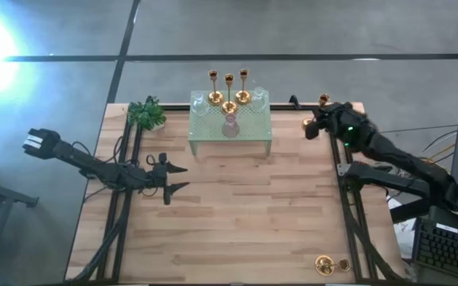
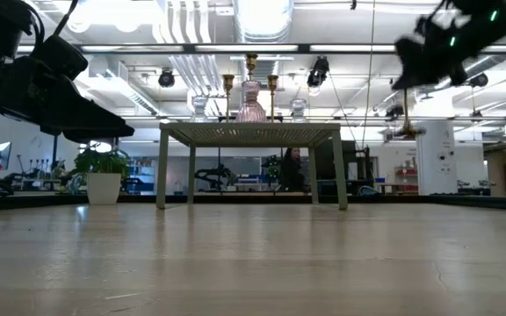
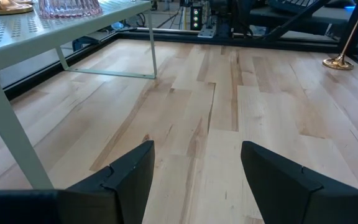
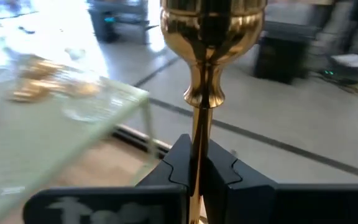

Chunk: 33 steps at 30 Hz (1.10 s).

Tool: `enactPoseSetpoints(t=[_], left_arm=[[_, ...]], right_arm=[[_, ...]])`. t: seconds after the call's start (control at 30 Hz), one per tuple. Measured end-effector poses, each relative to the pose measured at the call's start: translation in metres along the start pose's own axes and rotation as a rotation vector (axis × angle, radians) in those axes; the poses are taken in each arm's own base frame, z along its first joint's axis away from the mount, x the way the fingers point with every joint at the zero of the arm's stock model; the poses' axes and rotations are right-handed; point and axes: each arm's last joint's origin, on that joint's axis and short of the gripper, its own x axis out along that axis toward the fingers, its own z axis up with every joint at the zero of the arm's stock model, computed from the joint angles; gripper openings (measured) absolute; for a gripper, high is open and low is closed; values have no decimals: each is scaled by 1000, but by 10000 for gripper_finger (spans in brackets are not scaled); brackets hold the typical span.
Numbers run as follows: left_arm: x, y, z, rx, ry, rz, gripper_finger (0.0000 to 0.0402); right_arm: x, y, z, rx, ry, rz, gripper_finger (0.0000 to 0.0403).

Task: Pick & Place candle stick holders
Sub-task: Put the gold candle holder on the shelf

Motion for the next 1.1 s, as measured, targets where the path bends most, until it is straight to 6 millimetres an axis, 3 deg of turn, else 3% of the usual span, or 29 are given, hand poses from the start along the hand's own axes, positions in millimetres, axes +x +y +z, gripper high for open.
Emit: enactPoseSetpoints(t=[0.2, 0.33, 0.73, 1.1], left_arm=[[0, 0, 0, 0, 0, 0, 246], [0, 0, 0, 0, 0, 0, 246], [0, 0, 0, 0, 0, 0, 245], [0, 0, 0, 0, 0, 1, 245]], right_arm=[[-33, 4, 57, -7, -21, 260, 9], [-33, 11, 75, -8, -14, 347, 9], [10, 76, 80, -161, 37, 547, 9], [48, 106, 80, -202, 28, 605, 9]])
